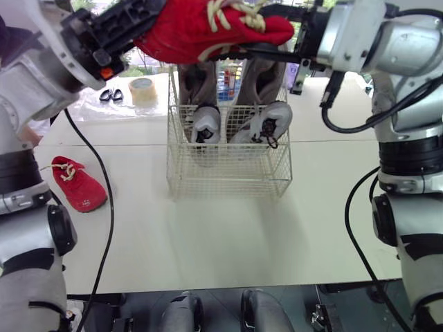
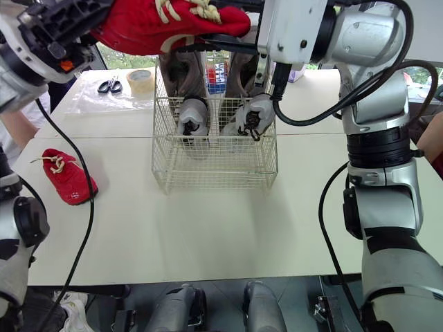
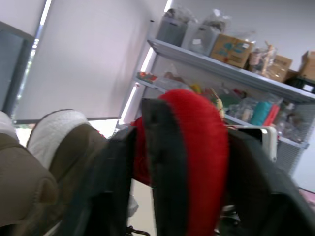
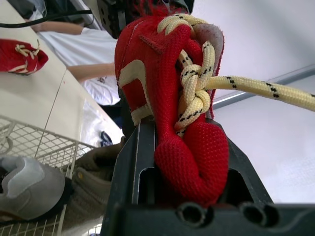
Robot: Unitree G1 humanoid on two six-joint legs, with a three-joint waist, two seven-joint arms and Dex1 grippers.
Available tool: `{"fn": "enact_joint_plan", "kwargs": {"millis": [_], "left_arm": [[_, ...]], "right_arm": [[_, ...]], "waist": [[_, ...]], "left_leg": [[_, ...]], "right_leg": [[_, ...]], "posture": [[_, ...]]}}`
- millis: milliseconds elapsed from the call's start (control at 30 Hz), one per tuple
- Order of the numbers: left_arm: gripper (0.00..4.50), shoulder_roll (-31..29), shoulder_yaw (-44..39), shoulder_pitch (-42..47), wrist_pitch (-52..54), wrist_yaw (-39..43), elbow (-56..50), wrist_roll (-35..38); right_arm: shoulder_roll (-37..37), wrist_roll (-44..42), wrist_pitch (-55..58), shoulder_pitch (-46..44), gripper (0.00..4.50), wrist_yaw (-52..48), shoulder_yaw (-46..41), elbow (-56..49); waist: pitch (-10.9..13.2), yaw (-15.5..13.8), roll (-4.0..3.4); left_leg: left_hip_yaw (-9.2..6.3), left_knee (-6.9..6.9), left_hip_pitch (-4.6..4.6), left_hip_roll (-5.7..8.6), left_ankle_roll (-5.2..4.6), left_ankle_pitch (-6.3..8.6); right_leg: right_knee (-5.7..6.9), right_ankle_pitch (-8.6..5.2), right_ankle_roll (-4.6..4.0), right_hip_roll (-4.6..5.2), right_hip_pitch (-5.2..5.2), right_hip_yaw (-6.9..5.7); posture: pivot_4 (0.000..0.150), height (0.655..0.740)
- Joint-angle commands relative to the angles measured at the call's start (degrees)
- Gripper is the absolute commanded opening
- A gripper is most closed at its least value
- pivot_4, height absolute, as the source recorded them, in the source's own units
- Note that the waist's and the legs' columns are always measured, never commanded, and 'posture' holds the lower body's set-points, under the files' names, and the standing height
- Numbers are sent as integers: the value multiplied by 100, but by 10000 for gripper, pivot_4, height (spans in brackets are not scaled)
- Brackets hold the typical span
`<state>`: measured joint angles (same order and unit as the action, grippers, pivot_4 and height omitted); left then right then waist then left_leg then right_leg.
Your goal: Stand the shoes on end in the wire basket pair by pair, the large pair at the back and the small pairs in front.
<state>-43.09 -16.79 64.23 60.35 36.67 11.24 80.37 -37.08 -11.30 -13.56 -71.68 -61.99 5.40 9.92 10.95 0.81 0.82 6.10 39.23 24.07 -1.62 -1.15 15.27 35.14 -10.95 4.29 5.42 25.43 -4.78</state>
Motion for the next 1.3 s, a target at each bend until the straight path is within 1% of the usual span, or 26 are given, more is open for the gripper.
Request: {"fn": "enact_joint_plan", "kwargs": {"millis": [33, 67, 100, 200, 233, 267, 333, 367, 433, 467, 533, 633, 667, 700, 733, 767, 833, 933, 1000, 1100, 1200, 1300], "left_arm": [[7445, 45, -212, 221, 40, 104, 48, -19], [4168, 70, -251, 227, 54, 88, 71, -13], [2645, 97, -287, 223, 65, 54, 86, -8], [2654, 126, -311, 144, 47, 42, -18, -118], [2654, 128, -321, 95, 11, 68, -89, -169], [2654, 184, -455, 66, -26, -57, -86, -61], [2654, 356, -782, 0, -179, -416, -117, 185], [2654, 498, -988, -56, -312, -681, -156, 336], [2654, 780, -1301, -172, -571, -1096, -337, 553], [2654, 985, -1459, -247, -738, -1352, -455, 727], [2654, 1271, -1643, -372, -957, -1715, -686, 991], [2654, 2065, -1737, -658, -1554, -2167, -1230, 1237], [2654, 2368, -1701, -719, -1765, -2256, -1377, 1260], [2654, 2607, -1637, -753, -1924, -2325, -1482, 1262], [2654, 2777, -1574, -783, -2033, -2380, -1571, 1259], [2654, 2950, -1493, -820, -2126, -2406, -1654, 1240], [2654, 3130, -1372, -879, -2237, -2449, -1751, 1227], [2654, 3414, -1146, -960, -2369, -2427, -1738, 1205], [2654, 3489, -1002, -1012, -2352, -2386, -1691, 1160], [2654, 3420, -829, -1118, -2273, -2290, -1662, 1070], [2654, 3239, -676, -1202, -2253, -2245, -1516, 797], [2654, 3170, -618, -1220, -2223, -2173, -1464, 784]], "right_arm": [[-17, 12, -152, -66, 8757, 100, -180, -240], [-18, 28, -151, -60, 8757, 105, -183, -241], [-18, 47, -149, -50, 8757, 112, -183, -237], [-35, 82, -32, -21, 8757, 135, -193, -228], [-42, 94, 15, -9, 12117, 160, -206, -214], [-86, 134, 104, 16, 16073, 207, -237, -156], [-233, 211, 348, 147, 24639, 383, -380, -18], [-262, 149, 566, 267, 29863, 549, -523, 40], [-207, -137, 1057, 494, 40843, 859, -825, 24], [-51, -451, 1424, 617, 44623, 1124, -1080, -9], [209, -932, 1989, 770, 44623, 1545, -1464, -117], [1140, -3042, 3755, 1244, 44623, 2492, -2279, -789], [1569, -3953, 4232, 1369, 44623, 2945, -2489, -1081], [1929, -4568, 4503, 1431, 44623, 3340, -2606, -1305], [2190, -4956, 4698, 1471, 44623, 3663, -2664, -1480], [2419, -5160, 4827, 1510, 44623, 3927, -2637, -1623], [2651, -5353, 4960, 1552, 44623, 4251, -2561, -1824], [3257, -5860, 4867, 1440, 44623, 4714, -2454, -2030], [3465, -5881, 4791, 1368, 44623, 4844, -2330, -2098], [3495, -5841, 4757, 1315, 44623, 4840, -2213, -2128], [3366, -5706, 4780, 1283, 44623, 4699, -2035, -2110], [3357, -5782, 4736, 1234, 44623, 4663, -2009, -2075]], "waist": [[0, -1, 0], [0, -1, 0], [0, -2, 0], [0, -3, 0], [0, -2, 0], [0, -1, 0], [0, -9, 0], [-1, -22, 1], [0, -25, 7], [0, -21, 7], [0, -18, 6], [0, -19, 5], [-1, -19, 6], [-1, -19, 5], [0, -18, 4], [1, -15, 3], [1, -18, 2], [1, -24, 3], [0, -27, 3], [0, -29, 3], [0, -16, 3], [0, -10, 3]], "left_leg": [[-1, 0, 0, -1, 0, 0], [-1, 0, 0, -1, 0, 0], [-2, 0, 0, -1, 0, 0], [-2, 0, 0, -1, 0, 0], [-2, 0, 0, -1, 0, 0], [-2, 0, 0, -1, 0, 0], [-2, 0, 0, -1, 0, 0], [-3, 0, 0, -1, 0, 0], [-8, 2, 0, 0, 0, 0], [-7, 2, 0, 1, 0, 0], [-5, 2, 0, 2, 0, 0], [-5, -2, -7, -2, 4, -2], [-6, -3, -10, -3, 5, -3], [-9, -3, -10, -5, 7, -4], [-9, -2, -11, -6, 7, -5], [-9, -2, -10, -6, 8, -6], [-7, -2, -6, -6, 7, -5], [-8, -2, -2, -4, 0, -1], [-8, -2, -2, -3, -3, 0], [-11, -1, 1, -2, -24, 12], [-11, -1, 1, 0, -32, 16], [-11, -1, 1, -3, -33, 17]], "right_leg": [[1, 0, 0, 0, 0, 0], [1, 0, 0, 0, 0, 0], [1, 0, 0, 0, 0, 0], [1, 0, 0, 1, 0, 0], [1, 0, 0, 1, 0, 0], [1, 0, 0, 1, 0, 0], [2, 0, 0, 1, 0, 0], [2, 0, 0, 2, 0, 0], [0, 0, 0, 7, -4, 0], [0, 1, -1, 9, -5, 0], [-1, 1, -1, 13, -5, 0], [5, 2, -1, 12, -6, -1], [4, 2, -1, 11, -9, -2], [6, 2, -2, 9, -12, -5], [8, 3, -3, 7, -12, -5], [8, 3, -4, 6, -10, -5], [7, 5, -6, 2, -6, -5], [2, 4, -5, -2, -7, -4], [1, 4, -5, -4, -7, -4], [1, 4, -5, -5, -7, -4], [0, 4, -5, -6, -8, -4], [1, 4, -5, -10, -7, -4]], "posture": [[1500, 7400], [1500, 7400], [1500, 7400], [1500, 7400], [1500, 7400], [1500, 7400], [1500, 7400], [1500, 7400], [1500, 7400], [1500, 7400], [1500, 7400], [1500, 7400], [1500, 7400], [1500, 7400], [1500, 7400], [1500, 7400], [1500, 7400], [1500, 7400], [1500, 7400], [1500, 7400], [1500, 7400], [1500, 7400]]}}
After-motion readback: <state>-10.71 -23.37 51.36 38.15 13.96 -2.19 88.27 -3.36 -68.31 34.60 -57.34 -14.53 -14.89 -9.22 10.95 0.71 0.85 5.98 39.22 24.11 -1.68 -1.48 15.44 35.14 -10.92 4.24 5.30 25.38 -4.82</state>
